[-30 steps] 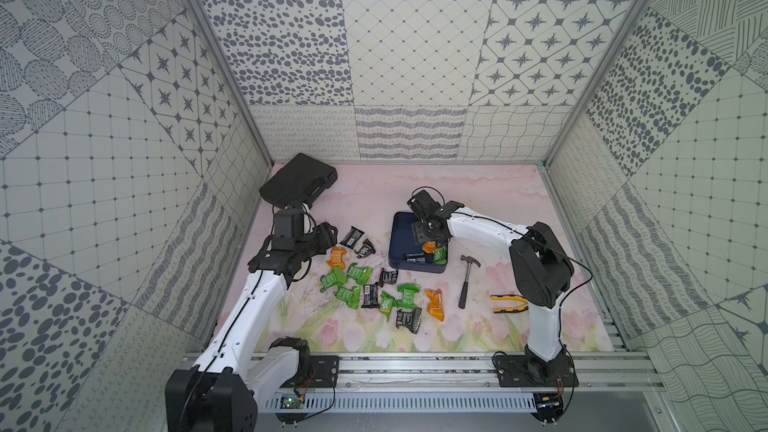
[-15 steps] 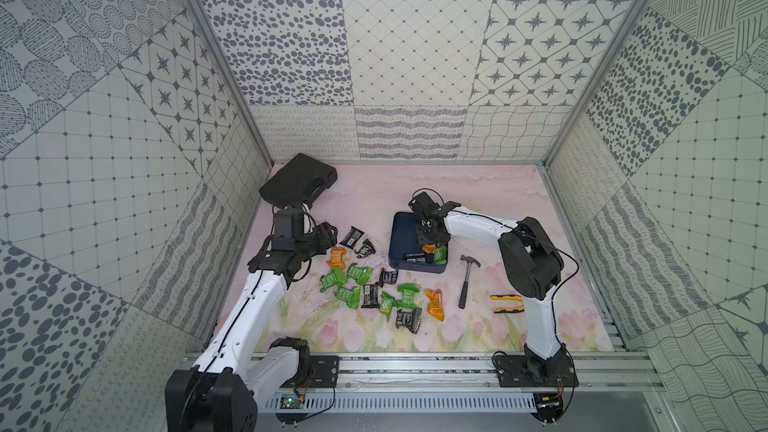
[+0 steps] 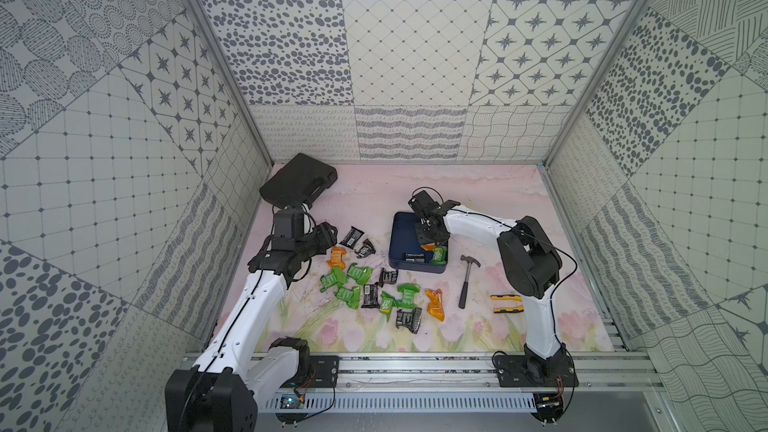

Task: Take the cookies out of the storage box
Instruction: Pick up the cookie from the storage box, then place the cookie at the center of the board.

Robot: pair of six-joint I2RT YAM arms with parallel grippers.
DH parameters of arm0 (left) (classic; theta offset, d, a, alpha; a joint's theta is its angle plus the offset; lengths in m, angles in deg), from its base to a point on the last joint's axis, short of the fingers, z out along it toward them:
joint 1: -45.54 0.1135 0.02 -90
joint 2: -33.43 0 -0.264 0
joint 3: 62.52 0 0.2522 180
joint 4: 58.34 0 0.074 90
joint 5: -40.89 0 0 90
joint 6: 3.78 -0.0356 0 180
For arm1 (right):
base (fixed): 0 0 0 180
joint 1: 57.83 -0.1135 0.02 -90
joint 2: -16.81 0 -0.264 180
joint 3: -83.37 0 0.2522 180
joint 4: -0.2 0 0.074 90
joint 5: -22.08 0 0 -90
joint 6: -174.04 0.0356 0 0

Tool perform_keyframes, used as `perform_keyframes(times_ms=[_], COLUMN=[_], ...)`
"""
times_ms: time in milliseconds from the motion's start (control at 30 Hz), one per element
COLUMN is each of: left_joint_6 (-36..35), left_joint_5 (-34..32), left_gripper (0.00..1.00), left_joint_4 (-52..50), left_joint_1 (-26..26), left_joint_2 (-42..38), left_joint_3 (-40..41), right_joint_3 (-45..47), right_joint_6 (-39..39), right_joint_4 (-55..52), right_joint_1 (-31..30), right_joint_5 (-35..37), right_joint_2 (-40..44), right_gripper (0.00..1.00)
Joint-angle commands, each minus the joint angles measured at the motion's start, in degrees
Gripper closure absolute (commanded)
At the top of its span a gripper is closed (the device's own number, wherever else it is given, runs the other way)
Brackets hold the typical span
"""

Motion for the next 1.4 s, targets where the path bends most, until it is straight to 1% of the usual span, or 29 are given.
perform_keyframes(times_ms=[0,233,433,567,667,767,833,900,1000,1133,1367], left_joint_6=[1.1,4.4,8.0,11.1,13.0,14.7,15.4,15.9,16.6,17.3,18.5], left_joint_5=[-0.4,-1.4,-2.9,-4.4,-5.8,-7.3,-8.1,-8.6,-8.8,-8.6,-8.5], left_gripper=[0.35,0.35,0.35,0.35,0.35,0.35,0.35,0.35,0.34,0.34,0.34], left_joint_4=[1.3,2.9,2.6,1.4,0.5,-0.7,-1.3,-1.9,-2.7,-4.1,-6.5], left_joint_1=[-0.1,-0.1,-0.1,-0.1,0.0,0.1,0.1,0.2,0.2,0.1,0.2], left_joint_2=[-0.5,-2.3,-4.4,-6.4,-8.5,-11.1,-12.8,-14.3,-16.2,-18.4,-21.5], left_joint_3=[-0.3,1.4,2.6,3.3,4.2,5.4,6.2,7.0,8.0,8.8,10.0], right_joint_3=[-2.4,-0.9,1.0,4.8,9.1,13.0,15.1,17.0,19.3,19.1,16.7], right_joint_6=[-1.9,-4.9,-8.5,-14.5,-20.3,-24.4,-26.3,-28.5,-32.1,-34.8,-35.6], right_joint_4=[0.7,7.1,11.7,14.8,17.0,17.9,18.0,18.4,19.2,18.8,18.4], right_joint_1=[0.1,-0.3,-2.6,-7.9,-13.9,-19.8,-23.5,-26.9,-31.3,-35.4,-37.6], right_joint_5=[0.3,0.4,-2.1,-4.4,-4.8,-5.5,-6.9,-9.8,-12.5,-13.3,-13.7], right_joint_2=[1.7,6.3,10.8,15.8,19.4,22.1,23.4,24.2,23.9,21.1,14.9], right_gripper=[0.69,0.69,0.69,0.69,0.68,0.68,0.68,0.67,0.67,0.67,0.67])
